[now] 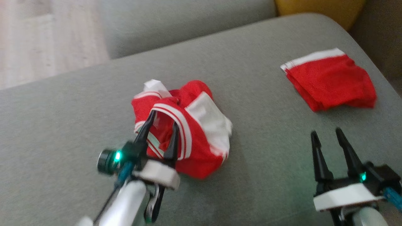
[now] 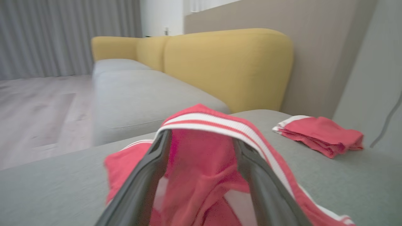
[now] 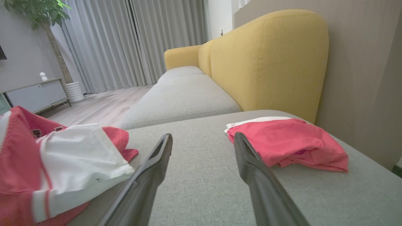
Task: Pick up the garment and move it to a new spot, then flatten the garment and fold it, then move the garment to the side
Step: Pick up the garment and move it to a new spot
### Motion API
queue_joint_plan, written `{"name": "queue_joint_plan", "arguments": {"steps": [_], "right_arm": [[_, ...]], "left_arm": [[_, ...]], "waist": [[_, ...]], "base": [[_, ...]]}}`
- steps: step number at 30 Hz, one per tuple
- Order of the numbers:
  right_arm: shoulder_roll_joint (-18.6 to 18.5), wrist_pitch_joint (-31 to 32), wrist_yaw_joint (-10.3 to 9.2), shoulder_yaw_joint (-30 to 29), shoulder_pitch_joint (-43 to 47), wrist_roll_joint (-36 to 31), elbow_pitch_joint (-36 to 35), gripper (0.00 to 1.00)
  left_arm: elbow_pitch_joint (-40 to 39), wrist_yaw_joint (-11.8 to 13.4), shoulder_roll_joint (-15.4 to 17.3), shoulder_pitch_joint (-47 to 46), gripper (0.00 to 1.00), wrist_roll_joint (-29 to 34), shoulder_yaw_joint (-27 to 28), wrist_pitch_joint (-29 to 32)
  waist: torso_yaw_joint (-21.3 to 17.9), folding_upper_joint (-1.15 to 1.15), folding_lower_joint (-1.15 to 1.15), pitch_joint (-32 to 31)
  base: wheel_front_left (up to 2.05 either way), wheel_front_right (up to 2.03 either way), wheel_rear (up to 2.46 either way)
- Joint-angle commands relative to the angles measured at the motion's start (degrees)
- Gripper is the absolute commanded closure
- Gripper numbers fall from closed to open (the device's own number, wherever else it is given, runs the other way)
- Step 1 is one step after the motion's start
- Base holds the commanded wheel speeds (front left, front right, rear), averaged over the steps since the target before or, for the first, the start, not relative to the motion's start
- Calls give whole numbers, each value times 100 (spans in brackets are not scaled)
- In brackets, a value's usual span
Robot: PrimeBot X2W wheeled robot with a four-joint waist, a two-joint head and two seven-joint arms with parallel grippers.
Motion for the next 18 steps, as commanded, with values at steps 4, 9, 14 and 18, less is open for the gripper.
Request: {"name": "queue_joint_plan", "arguments": {"steps": [4, 9, 14, 18], "right_arm": [[96, -30, 37, -151, 131, -159, -129, 0], [167, -30, 37, -95, 267, -139, -137, 0], [188, -30, 37, -107, 450, -109, -101, 0], [208, -30, 37, -233, 652, -131, -216, 0]], "left_arm": [[-719, 231, 51, 513, 0, 268, 545, -60], [-1015, 249, 59, 1206, 0, 371, 864, -60], [-1442, 312, 45, 1777, 0, 535, 1209, -61], [-2021, 354, -1, 2285, 0, 788, 1466, -61]], "waist": [[638, 0, 1, -535], [970, 0, 1, -721], [1207, 0, 1, -857], [1335, 0, 1, -951]], "base": [[0, 0, 0], [0, 0, 0], [0, 0, 0], [0, 0, 0]]}}
